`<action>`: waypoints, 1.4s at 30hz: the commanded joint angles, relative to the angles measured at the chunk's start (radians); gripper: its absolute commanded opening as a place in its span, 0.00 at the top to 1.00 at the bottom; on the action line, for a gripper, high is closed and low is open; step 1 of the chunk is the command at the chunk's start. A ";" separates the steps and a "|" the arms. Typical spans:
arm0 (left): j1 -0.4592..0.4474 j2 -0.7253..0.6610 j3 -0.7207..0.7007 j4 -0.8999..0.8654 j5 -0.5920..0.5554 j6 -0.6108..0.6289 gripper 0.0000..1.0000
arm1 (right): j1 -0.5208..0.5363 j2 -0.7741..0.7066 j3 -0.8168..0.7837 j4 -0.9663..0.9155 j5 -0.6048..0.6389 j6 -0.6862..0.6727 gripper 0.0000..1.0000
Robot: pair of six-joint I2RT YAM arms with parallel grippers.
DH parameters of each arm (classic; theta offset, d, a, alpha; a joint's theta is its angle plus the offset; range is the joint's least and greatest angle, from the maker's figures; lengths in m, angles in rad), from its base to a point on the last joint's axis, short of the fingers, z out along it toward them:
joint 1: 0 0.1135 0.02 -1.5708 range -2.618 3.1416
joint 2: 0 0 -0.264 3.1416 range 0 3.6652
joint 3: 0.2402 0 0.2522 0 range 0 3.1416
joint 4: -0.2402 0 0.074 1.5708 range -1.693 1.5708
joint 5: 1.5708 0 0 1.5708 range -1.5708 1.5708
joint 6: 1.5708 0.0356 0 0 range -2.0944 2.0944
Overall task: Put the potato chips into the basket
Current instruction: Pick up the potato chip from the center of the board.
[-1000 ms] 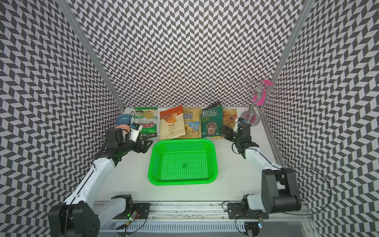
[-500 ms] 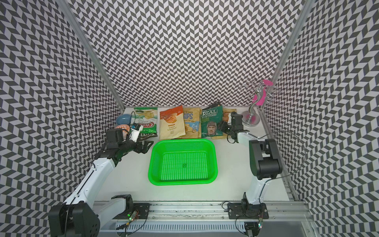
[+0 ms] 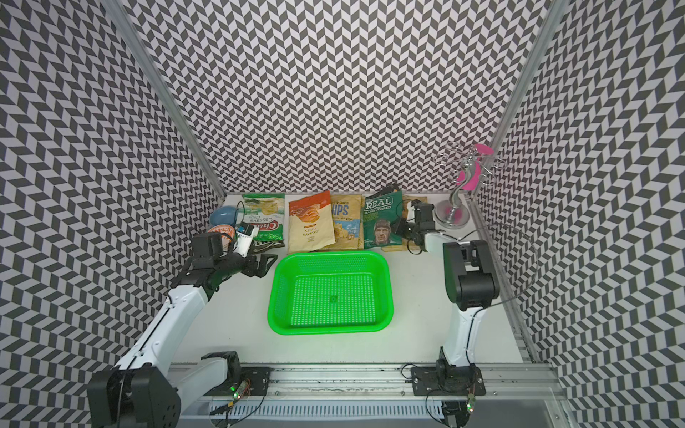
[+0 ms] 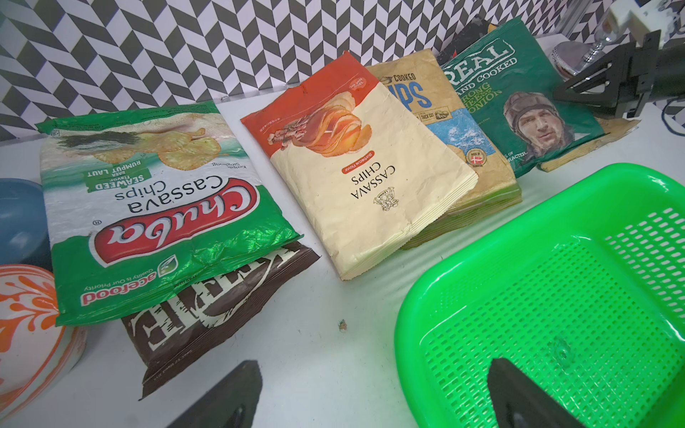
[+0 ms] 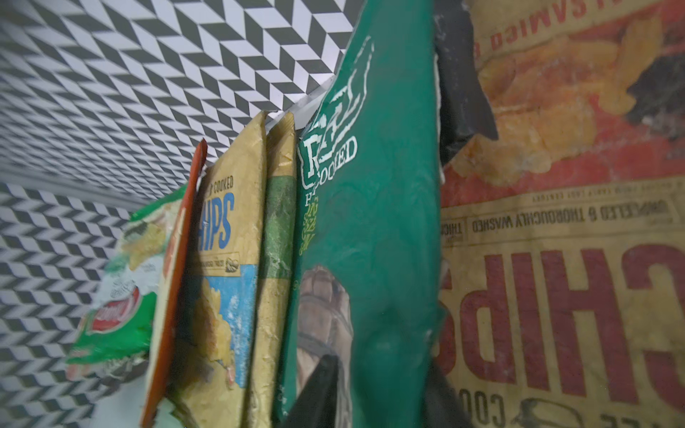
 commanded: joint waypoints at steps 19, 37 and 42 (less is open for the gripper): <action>0.012 -0.020 -0.006 -0.006 0.019 0.000 0.01 | 0.028 -0.426 -0.001 0.012 -0.078 0.130 1.00; 0.016 -0.015 -0.007 -0.001 0.019 -0.004 0.01 | 0.273 -0.653 0.075 -0.220 -0.314 -0.122 1.00; 0.015 -0.016 -0.005 0.007 -0.011 -0.014 0.01 | 0.427 -0.614 0.143 -0.442 -0.302 -0.274 1.00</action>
